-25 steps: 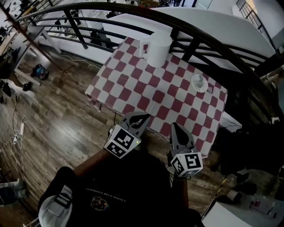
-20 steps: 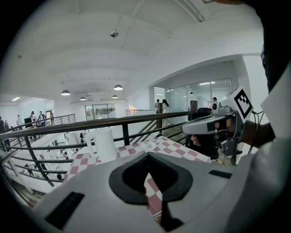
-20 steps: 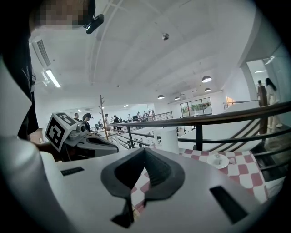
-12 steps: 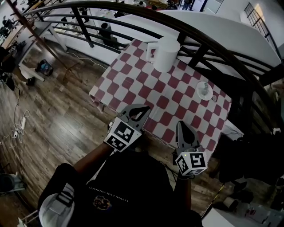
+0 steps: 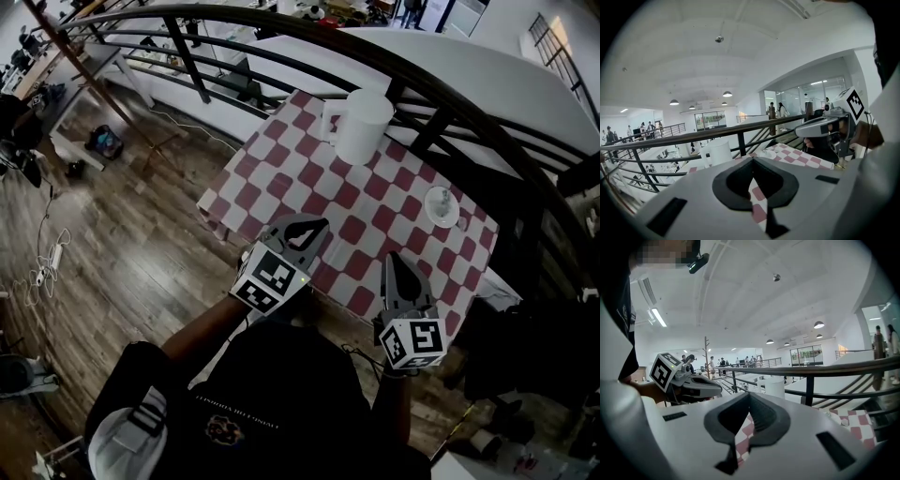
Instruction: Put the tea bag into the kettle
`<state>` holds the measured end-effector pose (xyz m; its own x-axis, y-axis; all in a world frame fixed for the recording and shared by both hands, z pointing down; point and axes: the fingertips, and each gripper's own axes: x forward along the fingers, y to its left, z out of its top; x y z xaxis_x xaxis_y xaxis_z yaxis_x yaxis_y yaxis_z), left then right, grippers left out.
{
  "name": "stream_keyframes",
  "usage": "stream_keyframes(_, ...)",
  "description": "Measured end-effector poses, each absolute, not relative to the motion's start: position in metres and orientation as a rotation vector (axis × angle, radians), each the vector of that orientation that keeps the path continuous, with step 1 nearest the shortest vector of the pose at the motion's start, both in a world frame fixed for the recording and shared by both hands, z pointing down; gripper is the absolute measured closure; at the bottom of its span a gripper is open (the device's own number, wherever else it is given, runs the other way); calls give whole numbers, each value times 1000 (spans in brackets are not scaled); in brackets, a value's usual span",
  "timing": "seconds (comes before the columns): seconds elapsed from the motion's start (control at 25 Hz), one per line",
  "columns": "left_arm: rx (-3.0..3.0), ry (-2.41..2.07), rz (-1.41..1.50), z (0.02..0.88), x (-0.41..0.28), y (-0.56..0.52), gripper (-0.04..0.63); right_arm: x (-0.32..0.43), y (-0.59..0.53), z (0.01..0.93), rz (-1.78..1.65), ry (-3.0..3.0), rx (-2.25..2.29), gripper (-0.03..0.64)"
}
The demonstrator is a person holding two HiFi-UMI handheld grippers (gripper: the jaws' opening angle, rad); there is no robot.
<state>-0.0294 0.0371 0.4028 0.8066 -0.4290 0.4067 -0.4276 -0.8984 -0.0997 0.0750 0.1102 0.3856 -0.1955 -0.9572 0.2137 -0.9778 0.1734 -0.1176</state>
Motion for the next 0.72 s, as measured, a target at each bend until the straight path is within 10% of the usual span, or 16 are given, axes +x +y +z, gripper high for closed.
stream_keyframes(0.72,-2957,771,-680,402,-12,-15,598,100,46,374,285,-2365,1927,604)
